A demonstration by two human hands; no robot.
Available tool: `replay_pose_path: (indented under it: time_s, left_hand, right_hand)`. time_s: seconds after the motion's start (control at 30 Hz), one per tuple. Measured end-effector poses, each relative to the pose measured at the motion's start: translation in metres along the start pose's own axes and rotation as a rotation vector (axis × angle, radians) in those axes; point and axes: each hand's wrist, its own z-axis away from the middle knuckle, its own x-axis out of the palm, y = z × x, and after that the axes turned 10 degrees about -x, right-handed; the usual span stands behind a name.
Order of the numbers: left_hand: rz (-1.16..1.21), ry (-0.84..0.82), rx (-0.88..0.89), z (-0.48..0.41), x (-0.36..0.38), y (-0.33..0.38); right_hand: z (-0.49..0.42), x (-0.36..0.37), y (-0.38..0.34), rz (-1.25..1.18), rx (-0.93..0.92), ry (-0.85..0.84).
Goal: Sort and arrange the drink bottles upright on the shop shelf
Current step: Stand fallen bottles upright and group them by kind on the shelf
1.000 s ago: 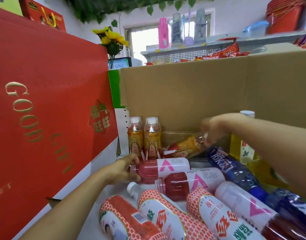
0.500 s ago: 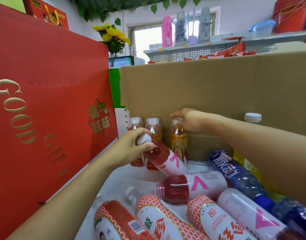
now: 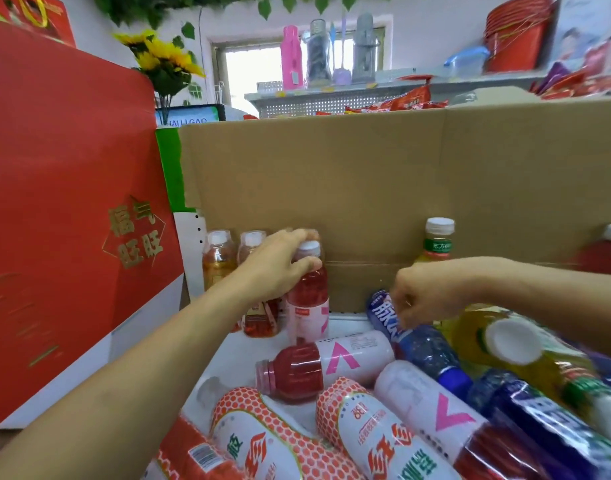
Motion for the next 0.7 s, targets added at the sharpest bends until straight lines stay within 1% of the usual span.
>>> replay_pose_path:
  time_s: [0.1,0.23,0.3,0.33,0.37,0.4,0.47,0.53,0.57,0.6,0.67,0.7]
  left_hand:
    - [-0.007,-0.004,-0.04,0.0,0.001,-0.003]
    - [-0.196,0.008,-0.039,0.005,0.003,0.001]
    - [-0.36,0.13,0.049,0.014,0.005,0.009]
    - [-0.417,0.196,0.143,0.02,0.008,0.015]
    - [-0.423,0.221,0.252,0.026,0.011,0.023]
    - [-0.398,0.194,0.355,0.032,0.015,0.033]
    - [-0.363,0.053,0.509,0.039,0.027,0.053]
    - [-0.378,-0.108,0.563,0.039,0.042,0.069]
    - [-0.381,-0.173,0.566,0.037,0.048,0.074]
    - [-0.376,-0.228,0.554,0.035,0.054,0.077]
    - [-0.348,-0.318,0.515,0.029,0.066,0.081]
    - [-0.328,-0.35,0.504,0.026,0.071,0.081]
  right_hand:
    - [0.011,0.017,-0.001,0.043,0.033,-0.054]
    - [0.035,0.005,0.002,-0.016,-0.018,0.009]
    - [0.053,-0.005,0.004,-0.08,-0.029,0.07]
    - [0.063,-0.011,0.005,-0.103,-0.026,0.084]
    - [0.074,-0.015,0.004,-0.118,-0.018,0.071]
    - [0.086,-0.019,0.003,-0.136,-0.008,0.03]
    - [0.11,-0.021,-0.001,-0.196,0.013,-0.081]
    - [0.127,-0.011,-0.005,-0.164,0.015,-0.131]
    - [0.132,0.001,-0.006,-0.075,0.008,-0.107]
    - [0.134,0.014,-0.007,0.057,-0.007,-0.039]
    - [0.136,0.032,-0.002,0.31,-0.092,0.182]
    - [0.137,0.034,0.004,0.322,-0.113,0.288]
